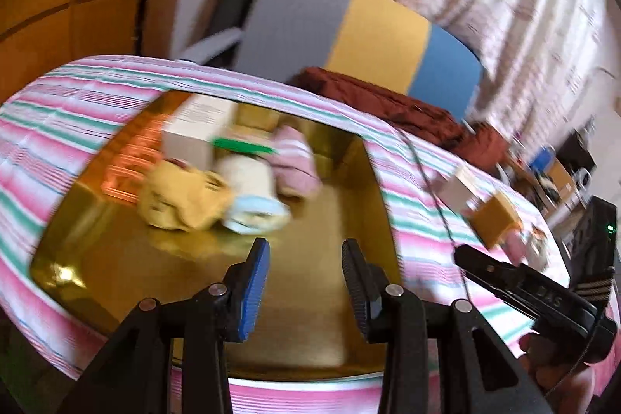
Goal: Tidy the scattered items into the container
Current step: 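Move both tools back over the pile on the striped table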
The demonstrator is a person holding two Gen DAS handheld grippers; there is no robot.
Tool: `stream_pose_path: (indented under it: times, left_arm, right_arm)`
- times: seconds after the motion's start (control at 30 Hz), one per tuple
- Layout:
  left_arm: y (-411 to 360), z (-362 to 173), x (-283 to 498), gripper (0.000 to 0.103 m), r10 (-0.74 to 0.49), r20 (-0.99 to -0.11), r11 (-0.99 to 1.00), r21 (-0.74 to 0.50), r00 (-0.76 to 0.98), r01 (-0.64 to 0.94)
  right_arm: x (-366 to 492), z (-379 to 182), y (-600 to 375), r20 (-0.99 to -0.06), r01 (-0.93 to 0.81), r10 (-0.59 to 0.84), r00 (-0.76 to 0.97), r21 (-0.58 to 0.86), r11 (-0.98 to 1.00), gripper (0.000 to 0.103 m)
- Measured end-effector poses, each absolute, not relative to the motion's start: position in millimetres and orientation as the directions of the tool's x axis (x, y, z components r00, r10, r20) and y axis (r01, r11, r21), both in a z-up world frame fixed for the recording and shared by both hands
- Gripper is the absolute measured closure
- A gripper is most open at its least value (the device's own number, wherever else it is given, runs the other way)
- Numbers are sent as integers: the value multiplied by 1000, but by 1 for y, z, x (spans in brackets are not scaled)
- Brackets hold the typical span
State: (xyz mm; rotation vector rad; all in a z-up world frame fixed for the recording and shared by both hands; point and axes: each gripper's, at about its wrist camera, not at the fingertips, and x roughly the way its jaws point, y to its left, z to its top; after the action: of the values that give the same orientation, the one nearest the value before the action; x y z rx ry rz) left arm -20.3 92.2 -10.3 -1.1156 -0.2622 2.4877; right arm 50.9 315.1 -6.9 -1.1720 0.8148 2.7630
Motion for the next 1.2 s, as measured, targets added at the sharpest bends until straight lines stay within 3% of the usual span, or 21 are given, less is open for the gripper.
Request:
stream_pose_path:
  times: [0.17, 0.4, 0.83, 1.03, 1.2]
  left_arm:
    - [130, -10, -2, 64, 484, -675, -870, -306, -556, -386]
    - [173, -11, 17, 64, 554, -679, -811, -310, -482, -496]
    - [235, -33, 46, 60, 605, -729, -712, -316, -319, -627]
    - [256, -36, 59, 60, 616, -740, -665, -305, -270, -681]
    - [263, -34, 66, 59, 620, -742, -641, -290, -257, -710]
  right_arm:
    - [77, -19, 343, -694, -301, -114, -711, 447, -843, 44]
    - [128, -24, 393, -701, -447, 77, -709, 362, -818, 44]
    - [225, -37, 517, -718, -755, 398, -571, 268, -598, 44]
    - [232, -36, 565, -705, -801, 486, -516, 197, -566, 31]
    - [214, -36, 592, -717, -785, 490, -495, 128, -606, 28]
